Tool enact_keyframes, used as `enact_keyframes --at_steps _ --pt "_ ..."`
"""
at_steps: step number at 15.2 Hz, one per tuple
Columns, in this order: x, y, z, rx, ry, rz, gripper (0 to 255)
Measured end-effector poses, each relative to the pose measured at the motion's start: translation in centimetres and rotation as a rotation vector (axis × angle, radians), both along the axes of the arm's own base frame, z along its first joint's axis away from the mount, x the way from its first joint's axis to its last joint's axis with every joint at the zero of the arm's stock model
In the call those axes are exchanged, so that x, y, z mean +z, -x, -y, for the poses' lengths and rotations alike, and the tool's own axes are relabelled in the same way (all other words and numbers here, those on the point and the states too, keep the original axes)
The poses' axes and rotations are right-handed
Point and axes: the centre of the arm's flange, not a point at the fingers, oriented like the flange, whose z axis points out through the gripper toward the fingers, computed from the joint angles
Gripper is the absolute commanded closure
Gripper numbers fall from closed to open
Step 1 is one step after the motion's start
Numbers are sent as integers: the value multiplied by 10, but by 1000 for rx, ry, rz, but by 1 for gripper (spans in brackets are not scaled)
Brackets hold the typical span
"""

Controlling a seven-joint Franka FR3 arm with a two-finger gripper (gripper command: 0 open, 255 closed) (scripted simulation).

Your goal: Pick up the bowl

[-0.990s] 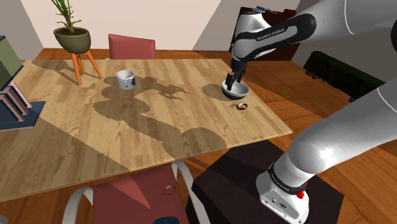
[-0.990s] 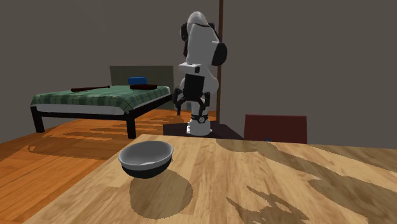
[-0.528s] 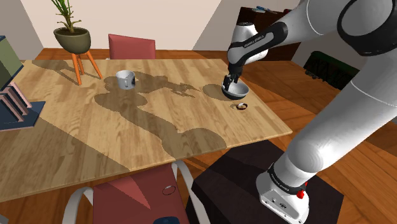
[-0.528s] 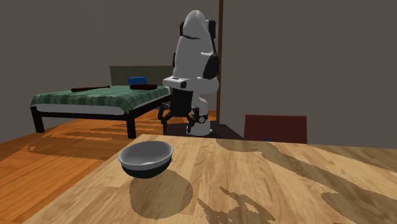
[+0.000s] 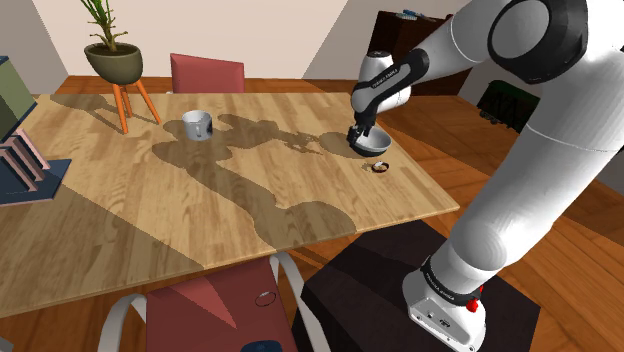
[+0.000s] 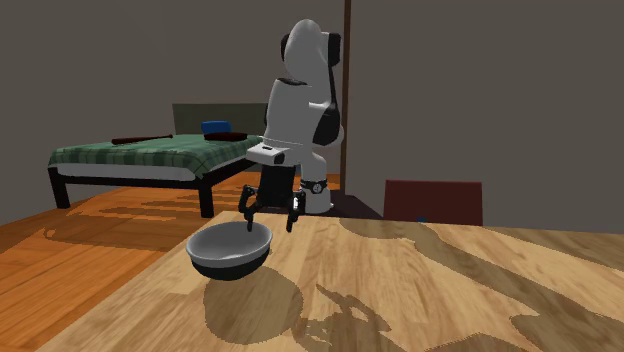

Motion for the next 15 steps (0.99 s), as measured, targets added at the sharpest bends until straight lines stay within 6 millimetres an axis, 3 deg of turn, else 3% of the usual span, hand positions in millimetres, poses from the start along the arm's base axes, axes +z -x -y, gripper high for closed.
enact_keyframes --at_steps 3,4,15 --pt "-11 1 1 0 0 0 0" --pt "-13 0 0 0 0 0 255" --pt "-11 0 0 0 0 1 255"
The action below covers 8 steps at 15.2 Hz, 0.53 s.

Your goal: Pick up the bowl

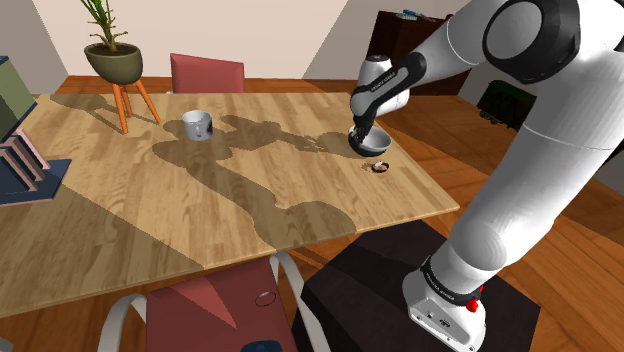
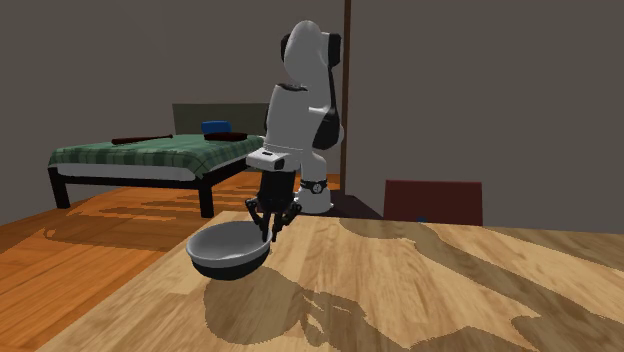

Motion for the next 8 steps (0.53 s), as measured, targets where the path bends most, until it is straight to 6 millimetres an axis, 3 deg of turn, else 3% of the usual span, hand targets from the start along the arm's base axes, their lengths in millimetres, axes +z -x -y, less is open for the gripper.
enact_keyframes --at_steps 8 --pt "39 -1 1 0 0 0 255"
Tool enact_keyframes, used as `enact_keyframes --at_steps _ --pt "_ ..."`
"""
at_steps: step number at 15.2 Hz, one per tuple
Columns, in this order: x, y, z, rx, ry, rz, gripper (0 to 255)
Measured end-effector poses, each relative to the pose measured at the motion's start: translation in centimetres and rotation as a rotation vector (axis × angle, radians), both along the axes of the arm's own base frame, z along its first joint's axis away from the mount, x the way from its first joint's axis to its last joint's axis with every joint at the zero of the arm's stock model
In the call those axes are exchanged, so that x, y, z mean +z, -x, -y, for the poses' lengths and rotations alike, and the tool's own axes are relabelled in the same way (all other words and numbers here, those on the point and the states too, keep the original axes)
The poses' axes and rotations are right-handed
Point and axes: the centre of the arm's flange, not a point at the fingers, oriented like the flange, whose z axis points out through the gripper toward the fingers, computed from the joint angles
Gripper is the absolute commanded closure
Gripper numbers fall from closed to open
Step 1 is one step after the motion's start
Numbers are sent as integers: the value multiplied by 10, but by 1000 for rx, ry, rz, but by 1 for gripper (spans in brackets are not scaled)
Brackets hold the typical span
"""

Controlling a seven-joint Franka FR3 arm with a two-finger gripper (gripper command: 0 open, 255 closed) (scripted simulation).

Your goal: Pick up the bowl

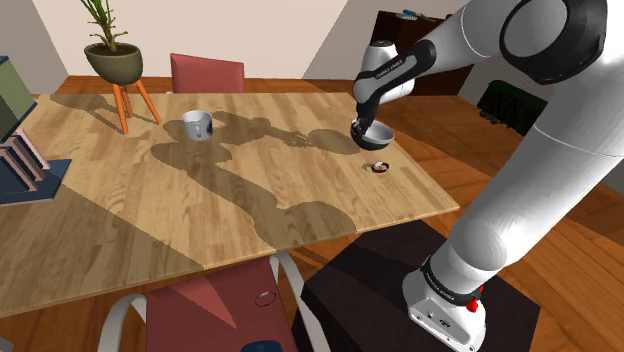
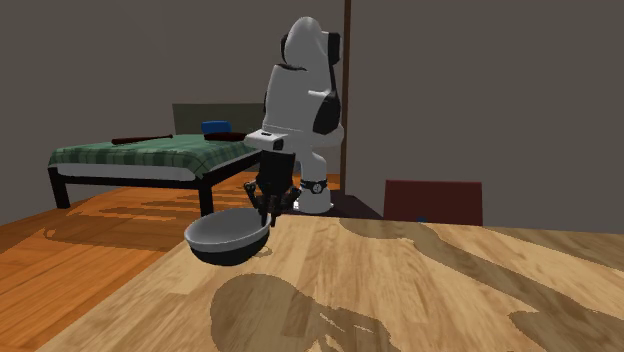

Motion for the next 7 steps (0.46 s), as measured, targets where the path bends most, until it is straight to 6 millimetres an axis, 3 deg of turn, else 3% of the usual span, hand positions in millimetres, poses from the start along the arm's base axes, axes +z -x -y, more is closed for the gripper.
enact_keyframes --at_steps 7 --pt "36 1 -1 0 0 0 255"
